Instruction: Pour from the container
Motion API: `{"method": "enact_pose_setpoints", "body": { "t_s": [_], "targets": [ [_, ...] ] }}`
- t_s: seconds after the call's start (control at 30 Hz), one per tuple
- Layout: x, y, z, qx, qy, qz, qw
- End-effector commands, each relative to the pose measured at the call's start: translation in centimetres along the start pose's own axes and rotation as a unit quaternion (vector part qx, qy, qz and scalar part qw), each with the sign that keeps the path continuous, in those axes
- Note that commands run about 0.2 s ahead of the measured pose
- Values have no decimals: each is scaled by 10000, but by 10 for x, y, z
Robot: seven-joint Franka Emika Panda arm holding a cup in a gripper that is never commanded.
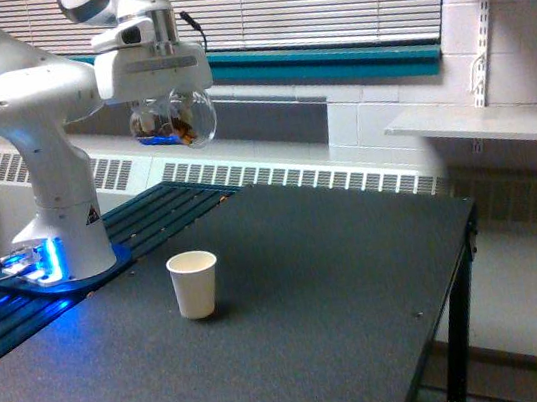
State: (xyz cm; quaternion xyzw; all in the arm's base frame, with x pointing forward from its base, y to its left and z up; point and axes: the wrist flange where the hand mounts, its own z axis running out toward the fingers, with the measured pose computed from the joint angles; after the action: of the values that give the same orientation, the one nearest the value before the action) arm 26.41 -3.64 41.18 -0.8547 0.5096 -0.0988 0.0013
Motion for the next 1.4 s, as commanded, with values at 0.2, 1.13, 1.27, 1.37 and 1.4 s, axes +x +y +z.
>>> {"method": "enact_pose_setpoints", "body": {
  "t_s": [0.2, 1.13, 1.27, 1.37, 1.4],
  "targets": [
    [-3, 8, 21, -234, -232, -69, 9994],
    [-5, 21, 17, -375, -450, 147, 9982],
    [-4, 24, 18, -400, -472, 170, 9979],
    [-2, 26, 19, -433, -489, 180, 9977],
    [-2, 26, 20, -435, -498, 185, 9976]
  ]
}}
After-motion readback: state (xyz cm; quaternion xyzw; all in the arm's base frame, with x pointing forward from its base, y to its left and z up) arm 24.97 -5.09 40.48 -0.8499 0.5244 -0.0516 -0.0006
